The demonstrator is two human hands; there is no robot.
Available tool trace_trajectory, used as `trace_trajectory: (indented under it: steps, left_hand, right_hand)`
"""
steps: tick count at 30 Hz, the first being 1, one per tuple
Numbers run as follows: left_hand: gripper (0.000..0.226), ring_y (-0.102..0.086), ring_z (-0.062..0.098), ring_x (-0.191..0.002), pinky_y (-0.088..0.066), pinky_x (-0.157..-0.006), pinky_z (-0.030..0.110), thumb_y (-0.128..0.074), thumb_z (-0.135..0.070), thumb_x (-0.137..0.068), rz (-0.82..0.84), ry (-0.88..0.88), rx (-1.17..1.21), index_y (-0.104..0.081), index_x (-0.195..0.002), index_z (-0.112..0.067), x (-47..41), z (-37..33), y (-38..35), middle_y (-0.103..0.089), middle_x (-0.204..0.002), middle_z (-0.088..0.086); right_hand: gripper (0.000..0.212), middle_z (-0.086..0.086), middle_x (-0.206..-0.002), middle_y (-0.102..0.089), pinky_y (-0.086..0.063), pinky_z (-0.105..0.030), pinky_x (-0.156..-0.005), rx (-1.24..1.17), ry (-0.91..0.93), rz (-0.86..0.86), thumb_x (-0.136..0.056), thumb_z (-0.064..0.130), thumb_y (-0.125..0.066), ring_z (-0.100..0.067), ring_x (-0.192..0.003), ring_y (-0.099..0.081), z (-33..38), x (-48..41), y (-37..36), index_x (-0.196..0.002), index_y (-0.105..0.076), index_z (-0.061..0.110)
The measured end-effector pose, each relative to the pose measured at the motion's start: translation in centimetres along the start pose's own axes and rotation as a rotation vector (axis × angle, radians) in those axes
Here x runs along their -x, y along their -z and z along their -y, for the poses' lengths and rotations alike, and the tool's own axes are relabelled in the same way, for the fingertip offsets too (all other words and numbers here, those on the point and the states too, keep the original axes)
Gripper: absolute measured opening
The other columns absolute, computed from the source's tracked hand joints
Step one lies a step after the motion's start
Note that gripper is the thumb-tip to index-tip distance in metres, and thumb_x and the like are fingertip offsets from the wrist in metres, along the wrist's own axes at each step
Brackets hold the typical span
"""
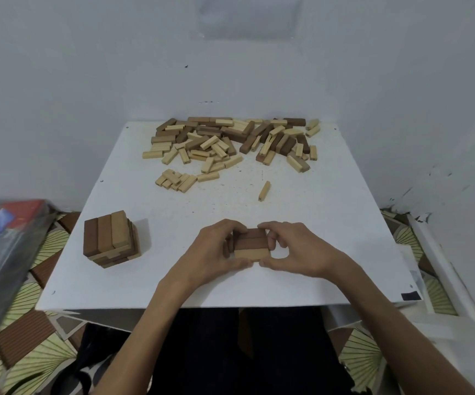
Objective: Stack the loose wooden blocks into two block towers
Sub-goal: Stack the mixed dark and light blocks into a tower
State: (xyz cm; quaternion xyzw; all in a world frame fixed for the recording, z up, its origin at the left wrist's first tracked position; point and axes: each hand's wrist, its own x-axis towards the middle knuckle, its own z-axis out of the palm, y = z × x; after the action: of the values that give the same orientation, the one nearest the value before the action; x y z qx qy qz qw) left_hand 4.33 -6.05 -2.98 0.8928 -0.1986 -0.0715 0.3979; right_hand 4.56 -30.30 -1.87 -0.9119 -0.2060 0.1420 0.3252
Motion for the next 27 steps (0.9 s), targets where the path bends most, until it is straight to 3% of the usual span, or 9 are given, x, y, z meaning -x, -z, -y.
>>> trace_trajectory:
  steps: [4, 7, 11, 14, 18, 23, 27]
  left_hand:
    - [0.065, -0.059, 0.006, -0.089, -0.052, -0.077, 0.019, -0.090, -0.031, -0.073, 0.038, -0.045, -0.044, -0.060, -0.130, -0.021, -0.2, 0.4, 0.6, -0.055, -0.121, -0.013]
    - [0.072, -0.052, 0.003, -0.090, -0.040, -0.076, 0.006, -0.086, -0.039, -0.075, 0.054, -0.023, -0.149, -0.055, -0.139, -0.025, 0.1, 0.8, 0.7, -0.046, -0.123, -0.014]
    - [0.075, -0.051, 0.000, -0.091, -0.036, -0.074, 0.008, -0.080, -0.055, -0.072, 0.055, -0.001, -0.185, -0.055, -0.140, -0.037, -0.1, 1.2, 1.1, -0.044, -0.111, -0.018]
    - [0.071, -0.049, -0.008, -0.093, -0.034, -0.079, 0.008, -0.080, -0.051, -0.076, 0.104, 0.000, -0.176, -0.056, -0.140, -0.032, -0.5, 1.1, 1.5, -0.050, -0.100, -0.025]
    - [0.069, -0.045, -0.005, -0.096, -0.032, -0.084, 0.003, -0.079, -0.043, -0.084, 0.153, 0.035, -0.141, -0.051, -0.145, -0.027, -0.2, 0.1, 1.8, -0.057, -0.115, -0.019]
    - [0.072, -0.047, 0.003, -0.110, -0.032, -0.088, 0.015, -0.073, -0.042, -0.090, 0.194, 0.076, -0.169, -0.042, -0.152, -0.024, -0.3, -1.1, 2.0, -0.057, -0.135, -0.008]
    - [0.072, -0.040, -0.003, -0.107, -0.028, -0.087, 0.003, -0.074, -0.041, -0.090, 0.195, 0.073, -0.136, -0.041, -0.153, -0.024, -0.1, -0.7, 1.9, -0.055, -0.135, -0.010]
  right_hand:
    - [0.066, 0.016, -0.095, -0.060, -0.038, -0.009, -0.075, -0.034, -0.011, -0.009, -0.081, 0.042, -0.082, 0.007, -0.089, -0.049, 0.3, -0.1, 0.2, -0.138, -0.051, 0.027]
    - [0.065, 0.016, -0.093, -0.061, -0.040, -0.014, -0.076, -0.065, -0.014, -0.017, -0.079, 0.044, -0.084, -0.001, -0.088, -0.051, 0.2, -0.1, 0.1, -0.134, -0.054, 0.029]
    - [0.064, 0.017, -0.091, -0.061, -0.043, -0.017, -0.076, -0.083, 0.003, -0.021, -0.077, 0.046, -0.085, -0.006, -0.087, -0.054, -0.3, -0.2, -0.1, -0.132, -0.056, 0.029]
    - [0.068, 0.017, -0.091, -0.063, -0.044, -0.017, -0.076, -0.095, -0.013, -0.016, -0.075, 0.046, -0.087, -0.008, -0.086, -0.055, -0.4, -0.5, 0.0, -0.133, -0.056, 0.029]
    - [0.068, 0.013, -0.092, -0.063, -0.043, -0.013, -0.075, -0.193, -0.059, 0.000, -0.075, 0.039, -0.089, -0.005, -0.084, -0.053, 0.4, -0.3, 0.1, -0.133, -0.056, 0.025]
    - [0.068, 0.015, -0.093, -0.061, -0.041, -0.012, -0.075, -0.214, -0.102, 0.009, -0.075, 0.039, -0.089, -0.004, -0.084, -0.051, 1.0, -0.3, 0.5, -0.133, -0.055, 0.028]
    - [0.069, 0.018, -0.090, -0.061, -0.041, -0.011, -0.076, -0.230, -0.101, -0.007, -0.075, 0.038, -0.089, -0.004, -0.084, -0.052, 1.0, -0.2, 0.4, -0.134, -0.055, 0.029]
